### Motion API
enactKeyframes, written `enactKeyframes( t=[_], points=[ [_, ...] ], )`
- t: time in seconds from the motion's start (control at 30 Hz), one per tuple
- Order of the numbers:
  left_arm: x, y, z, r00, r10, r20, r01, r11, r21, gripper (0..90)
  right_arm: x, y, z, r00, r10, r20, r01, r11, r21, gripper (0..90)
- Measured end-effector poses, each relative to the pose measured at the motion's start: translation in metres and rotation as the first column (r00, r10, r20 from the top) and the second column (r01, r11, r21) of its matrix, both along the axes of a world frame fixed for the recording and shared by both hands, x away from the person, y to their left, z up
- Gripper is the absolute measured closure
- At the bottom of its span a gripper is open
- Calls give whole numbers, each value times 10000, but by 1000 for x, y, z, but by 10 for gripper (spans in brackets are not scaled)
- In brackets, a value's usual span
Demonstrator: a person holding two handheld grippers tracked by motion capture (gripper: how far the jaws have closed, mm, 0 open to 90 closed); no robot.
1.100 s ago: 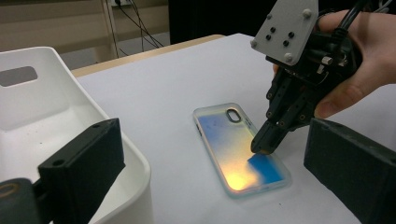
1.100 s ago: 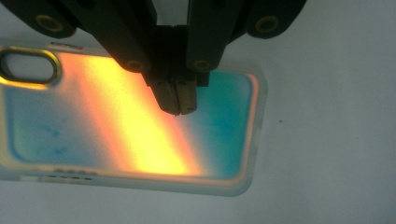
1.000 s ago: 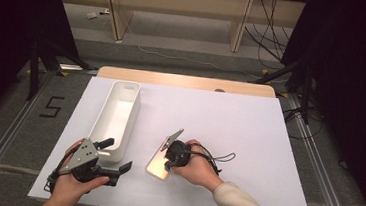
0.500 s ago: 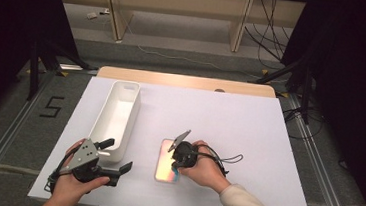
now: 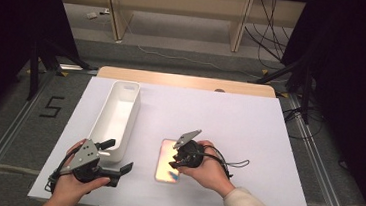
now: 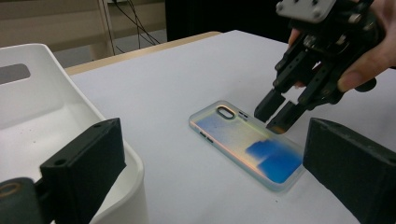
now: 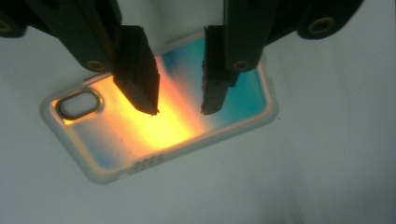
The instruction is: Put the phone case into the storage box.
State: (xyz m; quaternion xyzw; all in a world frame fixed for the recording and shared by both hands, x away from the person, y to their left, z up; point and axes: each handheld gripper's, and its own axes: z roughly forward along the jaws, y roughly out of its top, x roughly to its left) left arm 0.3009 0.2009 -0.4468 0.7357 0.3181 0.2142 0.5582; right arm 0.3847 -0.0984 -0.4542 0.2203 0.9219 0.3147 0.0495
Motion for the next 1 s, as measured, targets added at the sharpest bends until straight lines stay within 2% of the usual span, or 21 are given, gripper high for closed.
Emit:
enactKeyframes(
  t=[0.03,0.07,0.1,0.2,0.23,0.27,0.3,0.33,0.4,0.6,0.7,0.8,0.87,0.93,0.97,1.0],
  points=[
    [0,0,0,10000,0,0,0,10000,0,48,0,0,0,10000,0,0,0,10000,0,640],
    [0,0,0,10000,-5,-11,5,10000,-3,48,-3,-7,3,9991,-151,393,127,9981,607,550],
    [0,0,0,10000,-10,-10,10,10000,12,48,-3,-7,3,9991,-151,393,127,9981,607,550],
    [1,-2,-1,9999,-117,-49,117,9999,-69,48,-12,-26,11,9982,-112,587,35,9915,1302,414],
    [1,-2,-1,9999,-117,-49,117,9999,-69,48,-12,-26,11,9982,-112,587,35,9915,1302,414],
    [1,-2,0,10000,-42,-72,42,10000,20,48,-16,-35,12,9968,-208,770,82,9871,1597,374],
    [1,-2,0,10000,-42,-72,42,10000,20,48,-16,-35,12,9968,-208,770,82,9871,1597,374],
    [1,-2,0,9999,-44,-94,44,10000,-16,48,-20,-43,14,9960,-294,845,137,9834,1807,331],
    [2,-3,-1,9999,-82,-121,83,10000,35,48,-25,-51,16,9937,-363,1059,143,9793,2018,308],
    [2,-4,-1,9999,-52,-115,53,10000,79,47,-30,-67,19,9905,-673,1200,356,9678,2490,254],
    [2,-4,-1,9999,-101,-74,102,9999,54,47,-31,-68,19,9886,-685,1343,332,9680,2489,249],
    [2,-4,-1,9999,-154,-23,154,9998,118,47,-32,-68,20,9897,-606,1293,272,9690,2456,248],
    [0,-3,-1,9999,-120,-45,121,9999,104,47,-33,-65,21,9880,-394,1497,61,9762,2166,252],
    [0,-3,-1,9999,-153,-13,153,9999,64,47,-33,-64,21,9889,-276,1462,-38,9776,2103,254],
    [0,-3,-1,9998,-198,1,198,9998,30,47,-34,-60,21,9893,-22,1462,-227,9854,1685,260],
    [-1,-3,0,9999,-170,-15,170,9998,81,47,-34,-60,21,9893,-22,1462,-227,9854,1685,260]
  ],
)
